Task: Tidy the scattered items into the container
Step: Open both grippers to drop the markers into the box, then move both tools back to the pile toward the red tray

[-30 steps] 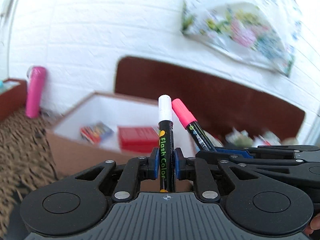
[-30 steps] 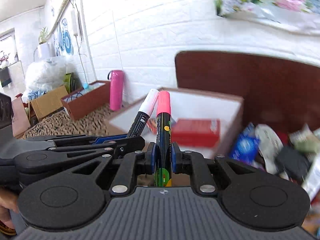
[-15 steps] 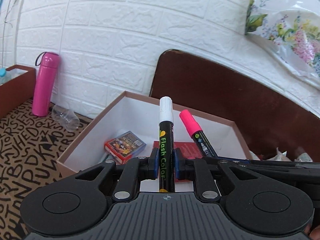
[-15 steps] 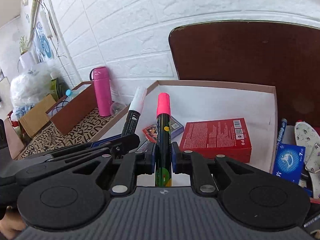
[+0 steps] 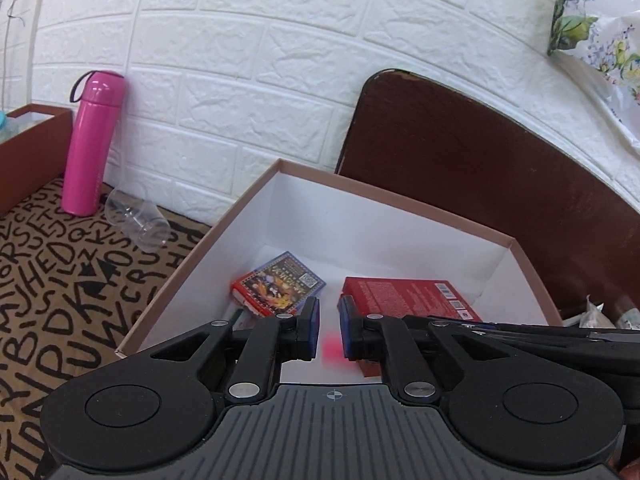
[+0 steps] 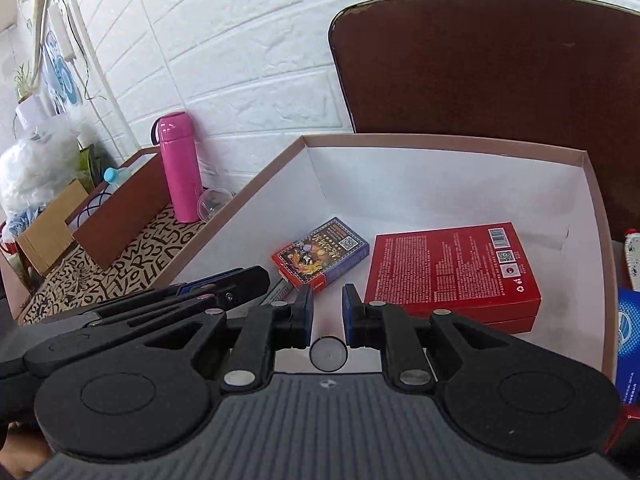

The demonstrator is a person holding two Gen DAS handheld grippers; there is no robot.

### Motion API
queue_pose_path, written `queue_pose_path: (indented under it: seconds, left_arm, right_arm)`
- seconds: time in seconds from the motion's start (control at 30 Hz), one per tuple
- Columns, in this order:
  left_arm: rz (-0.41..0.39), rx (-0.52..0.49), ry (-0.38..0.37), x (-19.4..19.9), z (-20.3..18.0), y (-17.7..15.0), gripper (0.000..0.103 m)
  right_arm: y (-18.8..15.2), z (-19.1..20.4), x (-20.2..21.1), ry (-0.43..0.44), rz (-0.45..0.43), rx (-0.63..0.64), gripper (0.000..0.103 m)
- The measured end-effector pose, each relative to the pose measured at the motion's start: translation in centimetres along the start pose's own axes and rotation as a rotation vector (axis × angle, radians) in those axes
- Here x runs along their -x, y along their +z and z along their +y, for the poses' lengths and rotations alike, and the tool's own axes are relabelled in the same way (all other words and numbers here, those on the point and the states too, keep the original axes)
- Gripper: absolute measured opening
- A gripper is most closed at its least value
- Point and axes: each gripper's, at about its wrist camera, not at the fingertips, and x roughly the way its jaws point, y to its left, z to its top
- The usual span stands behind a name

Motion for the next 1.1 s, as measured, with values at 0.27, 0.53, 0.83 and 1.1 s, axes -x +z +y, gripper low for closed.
queue_pose_path:
  seconds: [0.27, 0.53, 0.83, 1.1]
  left_arm:
    - [-0.061, 0.095, 0.074, 1.2, 2.1, -0.1, 0.089]
    - [-0.078, 0.162, 0.073, 2.4, 2.0, -0.3, 0.098]
    - [-0.122, 0.189, 0.078, 5.6, 0.5, -1.5, 0.103]
    - [-0.076, 0.167, 0.094, 7.2, -1.4, -2.5, 0.103]
  right_arm:
    - [-0.1, -1.8, 1.4, -0.065, -0.044, -0.04, 0.075]
    - [-0.6, -1.4, 3.1, -0.057, -0.07, -0.032, 0.097]
    - [-1.7, -1.0, 6.5, -0.025, -0.135, -0.039, 0.102]
    - [-3.2, -1.4, 9.0, -0.037, -0.143, -0.041, 0.103]
